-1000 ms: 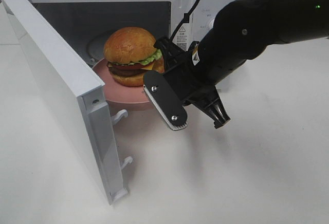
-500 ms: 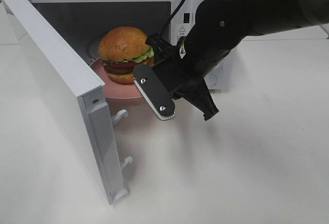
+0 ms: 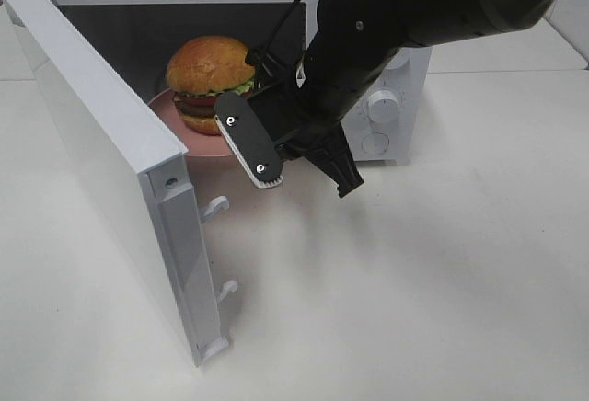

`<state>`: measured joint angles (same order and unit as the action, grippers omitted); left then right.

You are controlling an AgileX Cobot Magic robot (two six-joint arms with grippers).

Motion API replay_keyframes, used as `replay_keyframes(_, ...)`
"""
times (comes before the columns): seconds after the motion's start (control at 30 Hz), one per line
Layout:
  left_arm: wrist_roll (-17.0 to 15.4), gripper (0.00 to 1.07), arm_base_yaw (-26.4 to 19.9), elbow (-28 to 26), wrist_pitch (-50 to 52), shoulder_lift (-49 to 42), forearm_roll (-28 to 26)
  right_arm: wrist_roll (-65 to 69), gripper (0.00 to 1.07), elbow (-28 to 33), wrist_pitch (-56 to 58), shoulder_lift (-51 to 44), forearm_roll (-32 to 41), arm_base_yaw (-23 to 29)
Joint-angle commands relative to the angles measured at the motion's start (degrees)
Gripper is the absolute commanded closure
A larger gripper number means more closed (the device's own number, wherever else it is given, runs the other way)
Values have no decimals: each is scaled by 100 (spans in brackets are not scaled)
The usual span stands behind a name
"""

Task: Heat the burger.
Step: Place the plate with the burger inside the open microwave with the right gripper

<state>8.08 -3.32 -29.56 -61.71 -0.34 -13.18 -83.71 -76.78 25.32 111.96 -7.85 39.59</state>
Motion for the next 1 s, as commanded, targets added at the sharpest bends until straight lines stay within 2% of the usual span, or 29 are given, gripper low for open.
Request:
replay_keyframes(0.03,0,6,11,6,34,-80,-46,309,107,-246,-155,29,-155,-52)
replay_keyframes(0.17,0,6,11,6,34,-80,-46,710,107,-619,-17,241,-275,-52)
replay_keyframes(0.73,6,6,11,6,34,-80,-46,1799,107,-1553,430,877,-653,-46)
replay_keyframes(1.0,6,6,11,6,34,-80,-46,2630,107,-1965,676,1209,-1083,-34)
